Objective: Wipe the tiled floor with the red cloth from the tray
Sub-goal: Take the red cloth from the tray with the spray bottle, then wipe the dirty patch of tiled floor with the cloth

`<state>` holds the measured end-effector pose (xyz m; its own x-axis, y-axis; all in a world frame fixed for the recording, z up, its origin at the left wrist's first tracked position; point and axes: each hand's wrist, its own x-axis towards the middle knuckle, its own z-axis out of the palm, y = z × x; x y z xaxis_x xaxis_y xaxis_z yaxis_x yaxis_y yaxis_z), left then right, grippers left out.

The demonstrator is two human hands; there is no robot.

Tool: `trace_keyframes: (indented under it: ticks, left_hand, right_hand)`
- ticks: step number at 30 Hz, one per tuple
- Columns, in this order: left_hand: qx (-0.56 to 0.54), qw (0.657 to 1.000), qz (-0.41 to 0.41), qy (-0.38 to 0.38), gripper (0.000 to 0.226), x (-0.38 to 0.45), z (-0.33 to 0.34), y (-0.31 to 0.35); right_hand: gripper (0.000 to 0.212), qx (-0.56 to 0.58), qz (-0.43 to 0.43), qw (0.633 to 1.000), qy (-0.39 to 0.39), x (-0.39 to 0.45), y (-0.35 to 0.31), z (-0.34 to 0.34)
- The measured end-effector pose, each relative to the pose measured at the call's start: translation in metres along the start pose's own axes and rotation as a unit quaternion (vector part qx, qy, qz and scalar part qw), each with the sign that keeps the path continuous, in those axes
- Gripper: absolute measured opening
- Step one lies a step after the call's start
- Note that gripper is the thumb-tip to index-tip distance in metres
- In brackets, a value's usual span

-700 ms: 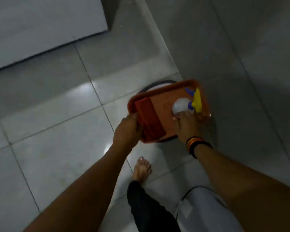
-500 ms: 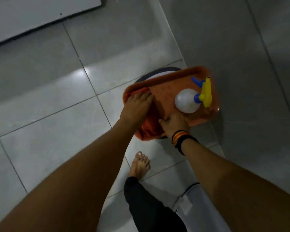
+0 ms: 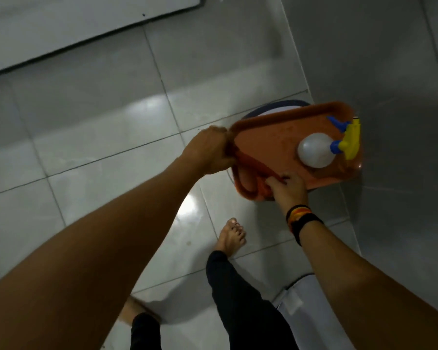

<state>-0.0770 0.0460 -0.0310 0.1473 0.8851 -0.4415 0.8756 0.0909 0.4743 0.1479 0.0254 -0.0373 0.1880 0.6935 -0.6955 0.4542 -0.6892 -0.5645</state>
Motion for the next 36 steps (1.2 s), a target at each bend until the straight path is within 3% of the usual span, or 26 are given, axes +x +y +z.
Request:
trace_keyframes:
  ticks: [2, 5, 8, 11, 14, 17, 20, 22, 24, 26, 27, 30, 34, 36]
  left_hand:
    - [-0.12, 0.988, -0.093, -0.025, 0.041, -0.053, -0.011, -0.018]
    - [-0.199, 0.964, -0.177, -0.008, 0.032, -0.137, 0.005, -0.052]
    - [-0.296, 0.917, -0.269, 0.018, 0.023, -0.217, 0.056, -0.09]
    - [-0.39, 0.852, -0.348, 0.031, 0.025, -0.292, 0.133, -0.124]
    - [-0.447, 0.797, -0.404, 0.042, 0.032, -0.347, 0.215, -0.15]
    - [-0.512, 0.733, -0.444, 0.05, 0.018, -0.376, 0.299, -0.179]
    - [-0.593, 0.662, -0.455, 0.054, 0.035, -0.379, 0.363, -0.204]
    - [-0.617, 0.638, -0.458, 0.057, 0.043, -0.376, 0.403, -0.221]
    - [-0.569, 0.669, -0.474, 0.067, 0.073, -0.373, 0.439, -0.238]
    - [-0.422, 0.745, -0.508, 0.088, 0.112, -0.376, 0.468, -0.264]
    - [-0.358, 0.765, -0.523, 0.114, 0.126, -0.381, 0.479, -0.278]
    - [-0.31, 0.758, -0.558, 0.133, 0.162, -0.401, 0.496, -0.319]
    - [-0.354, 0.741, -0.567, 0.059, 0.184, -0.41, 0.509, -0.351]
    - [-0.347, 0.744, -0.57, 0.031, 0.187, -0.408, 0.513, -0.355]
  right_hand:
    - [0.024, 0.036, -0.011, 0.999, 0.0, -0.025, -0.006, 0.011]
    - [0.031, 0.04, -0.039, 0.998, -0.025, -0.064, -0.003, 0.049]
    - [0.044, -0.028, -0.062, 0.997, -0.039, -0.1, 0.025, 0.104]
    - [0.043, -0.13, -0.081, 0.987, -0.048, -0.129, 0.086, 0.171]
    - [0.035, -0.221, -0.093, 0.969, -0.065, -0.143, 0.148, 0.229]
    - [0.025, -0.293, -0.127, 0.942, -0.1, -0.135, 0.201, 0.288]
    - [0.018, -0.361, -0.184, 0.908, -0.105, -0.115, 0.233, 0.337]
    - [0.019, -0.389, -0.22, 0.889, -0.099, -0.096, 0.254, 0.367]
    - [0.037, -0.412, -0.253, 0.871, -0.093, -0.08, 0.278, 0.386]
    - [0.065, -0.434, -0.241, 0.859, -0.124, -0.073, 0.311, 0.398]
    - [0.076, -0.449, -0.223, 0.851, -0.156, -0.074, 0.33, 0.404]
    - [0.088, -0.505, -0.188, 0.819, -0.195, -0.08, 0.379, 0.424]
    - [0.082, -0.506, -0.243, 0.826, -0.047, -0.08, 0.397, 0.486]
    - [0.077, -0.527, -0.294, 0.797, -0.023, -0.084, 0.399, 0.516]
